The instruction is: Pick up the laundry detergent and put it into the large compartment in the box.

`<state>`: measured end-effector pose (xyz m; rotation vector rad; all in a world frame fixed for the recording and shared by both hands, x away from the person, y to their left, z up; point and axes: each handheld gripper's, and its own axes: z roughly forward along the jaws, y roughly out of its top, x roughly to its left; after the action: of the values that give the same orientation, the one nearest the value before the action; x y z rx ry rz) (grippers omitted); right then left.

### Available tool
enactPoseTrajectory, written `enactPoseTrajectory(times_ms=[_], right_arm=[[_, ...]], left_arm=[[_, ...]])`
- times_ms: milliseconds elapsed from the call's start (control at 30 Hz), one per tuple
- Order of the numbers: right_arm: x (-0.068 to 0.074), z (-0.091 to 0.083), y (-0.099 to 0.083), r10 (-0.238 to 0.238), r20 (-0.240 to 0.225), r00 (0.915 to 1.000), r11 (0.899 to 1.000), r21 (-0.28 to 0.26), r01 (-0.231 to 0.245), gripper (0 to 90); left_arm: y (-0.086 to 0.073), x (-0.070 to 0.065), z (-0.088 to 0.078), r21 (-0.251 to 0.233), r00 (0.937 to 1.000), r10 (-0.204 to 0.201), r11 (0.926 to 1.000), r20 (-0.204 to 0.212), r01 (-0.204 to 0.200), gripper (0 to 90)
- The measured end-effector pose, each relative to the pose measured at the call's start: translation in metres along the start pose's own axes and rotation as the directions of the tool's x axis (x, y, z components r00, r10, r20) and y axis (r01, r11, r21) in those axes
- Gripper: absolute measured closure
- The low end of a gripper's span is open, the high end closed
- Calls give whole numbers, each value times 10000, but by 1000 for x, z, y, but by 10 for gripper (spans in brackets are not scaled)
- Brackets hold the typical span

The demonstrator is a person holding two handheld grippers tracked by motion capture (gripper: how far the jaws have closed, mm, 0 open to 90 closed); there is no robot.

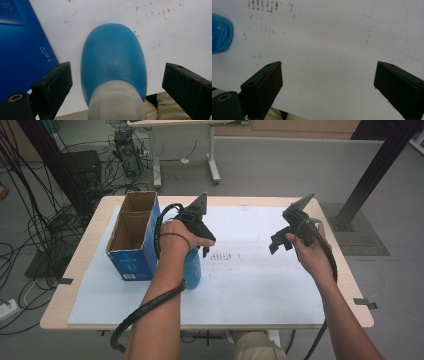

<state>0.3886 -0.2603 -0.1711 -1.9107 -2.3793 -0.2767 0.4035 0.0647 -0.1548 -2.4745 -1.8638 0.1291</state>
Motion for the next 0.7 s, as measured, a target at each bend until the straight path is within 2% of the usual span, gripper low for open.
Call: enactPoseTrajectory(times_ms=[700], right_arm=[[2, 2, 2, -93, 18, 10000, 10000, 24, 93, 85]], left_arm=[[2, -1, 8, 125, 9998, 107, 9999, -137, -105, 102]])
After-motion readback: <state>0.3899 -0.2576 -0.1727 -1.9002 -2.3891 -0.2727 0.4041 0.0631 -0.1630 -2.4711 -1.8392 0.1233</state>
